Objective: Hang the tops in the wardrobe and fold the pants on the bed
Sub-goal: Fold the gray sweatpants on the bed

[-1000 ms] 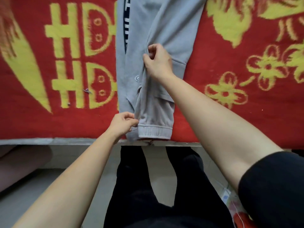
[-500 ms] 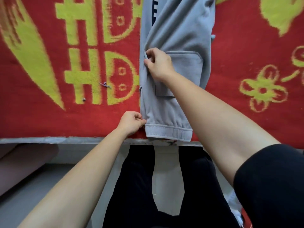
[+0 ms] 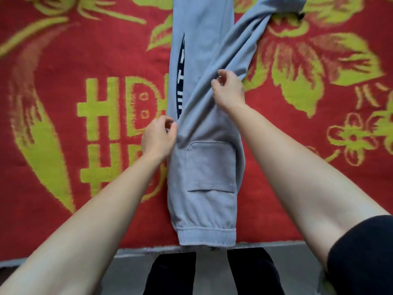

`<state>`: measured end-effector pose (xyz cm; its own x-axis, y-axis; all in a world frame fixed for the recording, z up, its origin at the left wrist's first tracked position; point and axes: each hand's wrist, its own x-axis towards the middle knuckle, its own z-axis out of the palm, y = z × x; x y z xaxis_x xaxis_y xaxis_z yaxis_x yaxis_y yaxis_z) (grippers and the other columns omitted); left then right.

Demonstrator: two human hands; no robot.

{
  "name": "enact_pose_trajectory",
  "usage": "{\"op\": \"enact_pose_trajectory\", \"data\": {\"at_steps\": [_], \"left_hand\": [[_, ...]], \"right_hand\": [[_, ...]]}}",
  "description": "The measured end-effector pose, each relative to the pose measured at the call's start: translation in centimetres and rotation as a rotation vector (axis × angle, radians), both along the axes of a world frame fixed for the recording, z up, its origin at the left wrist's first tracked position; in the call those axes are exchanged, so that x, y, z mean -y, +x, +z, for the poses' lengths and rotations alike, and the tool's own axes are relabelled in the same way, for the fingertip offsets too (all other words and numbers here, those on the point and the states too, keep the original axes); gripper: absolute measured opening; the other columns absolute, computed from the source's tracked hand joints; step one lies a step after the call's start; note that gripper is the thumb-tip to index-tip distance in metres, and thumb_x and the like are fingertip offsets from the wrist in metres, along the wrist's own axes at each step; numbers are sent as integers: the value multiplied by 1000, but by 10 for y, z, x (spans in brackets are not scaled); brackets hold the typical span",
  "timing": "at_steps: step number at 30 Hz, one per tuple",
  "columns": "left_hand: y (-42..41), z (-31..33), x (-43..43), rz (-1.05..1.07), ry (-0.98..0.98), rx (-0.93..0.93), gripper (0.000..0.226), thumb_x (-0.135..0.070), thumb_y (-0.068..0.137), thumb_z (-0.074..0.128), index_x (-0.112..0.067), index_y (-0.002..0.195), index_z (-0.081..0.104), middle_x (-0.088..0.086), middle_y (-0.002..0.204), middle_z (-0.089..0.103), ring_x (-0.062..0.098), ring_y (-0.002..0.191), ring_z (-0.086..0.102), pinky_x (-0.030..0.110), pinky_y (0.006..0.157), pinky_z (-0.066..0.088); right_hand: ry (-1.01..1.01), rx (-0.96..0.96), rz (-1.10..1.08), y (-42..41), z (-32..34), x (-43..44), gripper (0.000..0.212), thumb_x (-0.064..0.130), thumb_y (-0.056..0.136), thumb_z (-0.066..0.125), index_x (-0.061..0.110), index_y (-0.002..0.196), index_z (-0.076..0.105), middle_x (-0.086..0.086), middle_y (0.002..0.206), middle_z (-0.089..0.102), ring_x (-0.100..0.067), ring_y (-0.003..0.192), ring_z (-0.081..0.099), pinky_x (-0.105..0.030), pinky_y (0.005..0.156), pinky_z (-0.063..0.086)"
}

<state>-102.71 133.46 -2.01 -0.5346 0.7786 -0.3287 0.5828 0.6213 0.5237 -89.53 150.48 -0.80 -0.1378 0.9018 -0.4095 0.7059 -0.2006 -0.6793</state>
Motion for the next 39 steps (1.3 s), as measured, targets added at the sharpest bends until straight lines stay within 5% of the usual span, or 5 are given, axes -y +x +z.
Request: {"op": "enact_pose_trajectory", "data": {"at_steps": [7, 13, 18, 28, 39], "left_hand": [[2, -33, -90, -30, -3, 65, 42, -55, 87, 62, -22, 113, 68, -4, 102, 71, 18, 96, 64, 34, 86, 50], [1, -40, -108, 158, 96, 464, 9, -24, 81, 77, -15, 85, 77, 0, 82, 74, 13, 76, 67, 37, 80, 57], [-25, -39, -107, 235, 380, 289, 9, -21, 79, 72, -17, 78, 64, -9, 64, 58, -3, 55, 49, 19, 59, 43], [-42, -90, -95, 197, 282, 194, 15, -23, 90, 65, -17, 83, 53, -9, 60, 46, 2, 52, 41, 15, 54, 34], [-88, -73, -201, -85, 139, -394, 93, -82, 77, 43, -15, 142, 38, 16, 146, 36, 34, 137, 30, 49, 114, 20]], "right_hand": [[27, -110, -235, -29, -22, -86, 36, 26, 91, 53, 17, 57, 53, -5, 58, 67, -21, 59, 72, -43, 74, 61], [53, 170, -137, -32, -30, -116, 20, 30, 89, 57, 15, 88, 70, -7, 95, 72, -23, 87, 68, -30, 86, 54], [497, -215, -122, -79, -18, -117, 20, 19, 94, 58, 5, 98, 72, -8, 99, 74, -24, 97, 66, -24, 80, 41], [319, 53, 442, -114, -108, -120, 44, 35, 101, 45, 25, 143, 49, -10, 130, 47, -24, 123, 48, -29, 108, 32], [-59, -405, -386, -98, -56, -193, 23, 21, 91, 64, 6, 108, 58, -8, 99, 68, -22, 85, 70, -41, 83, 59]]}}
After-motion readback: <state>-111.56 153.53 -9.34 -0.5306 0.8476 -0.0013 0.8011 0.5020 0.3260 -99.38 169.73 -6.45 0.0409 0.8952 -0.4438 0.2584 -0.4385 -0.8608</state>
